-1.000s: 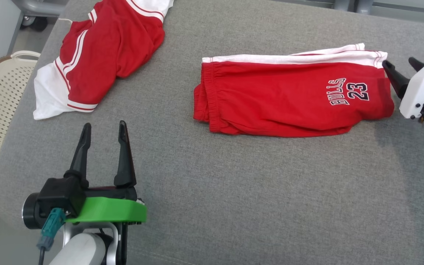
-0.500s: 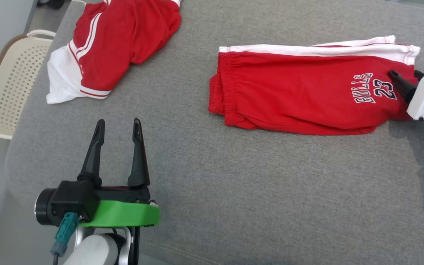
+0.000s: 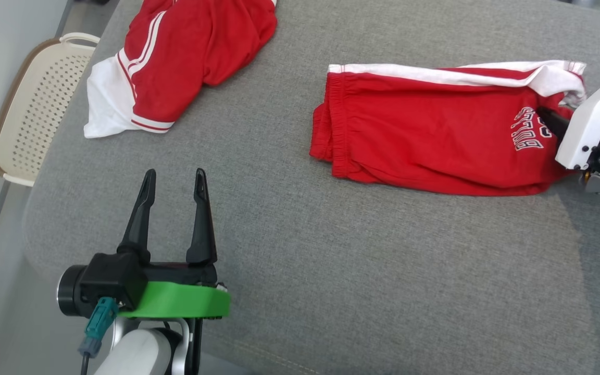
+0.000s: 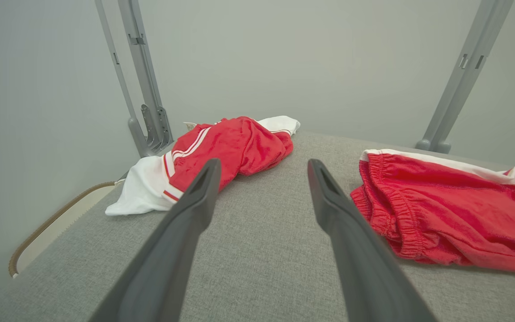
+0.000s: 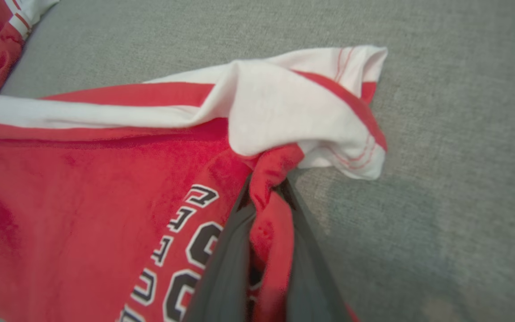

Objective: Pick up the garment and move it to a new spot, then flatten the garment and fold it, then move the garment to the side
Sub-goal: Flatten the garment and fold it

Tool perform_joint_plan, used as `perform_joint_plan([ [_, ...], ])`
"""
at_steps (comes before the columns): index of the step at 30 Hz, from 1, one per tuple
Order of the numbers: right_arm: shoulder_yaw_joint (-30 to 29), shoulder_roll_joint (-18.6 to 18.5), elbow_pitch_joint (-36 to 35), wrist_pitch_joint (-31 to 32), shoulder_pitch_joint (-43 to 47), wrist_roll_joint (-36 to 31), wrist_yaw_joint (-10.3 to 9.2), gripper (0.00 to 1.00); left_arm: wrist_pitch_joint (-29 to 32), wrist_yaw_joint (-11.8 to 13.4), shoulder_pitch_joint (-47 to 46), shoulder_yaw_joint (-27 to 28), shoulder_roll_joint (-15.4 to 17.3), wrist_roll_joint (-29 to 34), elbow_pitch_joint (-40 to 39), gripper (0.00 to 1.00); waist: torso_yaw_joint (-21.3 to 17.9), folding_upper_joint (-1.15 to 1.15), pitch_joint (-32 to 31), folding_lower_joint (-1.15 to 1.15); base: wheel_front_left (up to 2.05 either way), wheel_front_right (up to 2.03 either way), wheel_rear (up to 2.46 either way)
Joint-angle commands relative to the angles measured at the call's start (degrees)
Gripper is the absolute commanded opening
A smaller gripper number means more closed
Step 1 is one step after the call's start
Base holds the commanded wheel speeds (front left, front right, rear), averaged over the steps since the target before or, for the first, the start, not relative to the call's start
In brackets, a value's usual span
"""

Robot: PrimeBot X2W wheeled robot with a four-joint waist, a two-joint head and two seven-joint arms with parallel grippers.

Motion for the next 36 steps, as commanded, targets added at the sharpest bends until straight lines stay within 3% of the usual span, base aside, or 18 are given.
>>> perform_joint_plan([
  [1, -0.5, 0.1, -0.5, 0.5, 1.5, 1.1, 0.04, 0.00, -0.1, -0.4, 1.2, 0.3, 0.0, 0.0, 0.4, 1.00, -0.9, 0.52, -0.8, 0.00, 0.00, 0.00, 0.00],
  [5, -1.8, 0.5, -2.8, 0.9, 3.8, 3.8, 0.04, 0.00, -0.1, -1.9, 2.0, 1.3, 1.1, -1.1, 1.9, 1.00, -3.5, 0.52, -2.9, 0.00, 0.00, 0.00, 0.00],
  [13, -6.8, -2.3, -6.0, 1.9, 13.9, 10.0, 0.02, 0.00, -0.1, -6.0, 5.4, 3.5, 4.0, -3.5, 4.6, 1.00, -10.6, 0.52, -8.5, 0.00, 0.00, 0.00, 0.00],
  [25, -20.3, -7.1, -6.2, 6.5, 30.4, 16.9, 0.03, 0.00, -0.1, -10.1, 9.7, 6.1, 4.9, -4.4, 8.0, 1.00, -17.8, 0.52, -12.8, 0.00, 0.00, 0.00, 0.00],
  [30, -24.7, -3.7, -13.1, 9.5, 32.5, 20.8, 0.04, 0.00, -0.1, -10.7, 9.6, 6.4, 4.4, -3.7, 8.8, 1.00, -19.7, 0.52, -12.4, 0.00, 0.00, 0.00, 0.00],
  [36, -24.3, 4.1, -25.7, 13.1, 30.4, 21.9, 0.04, 0.00, 0.0, -11.4, 8.3, 6.0, 4.2, -3.1, 9.7, 1.00, -21.2, 0.52, -11.8, 0.00, 0.00, 0.00, 0.00],
])
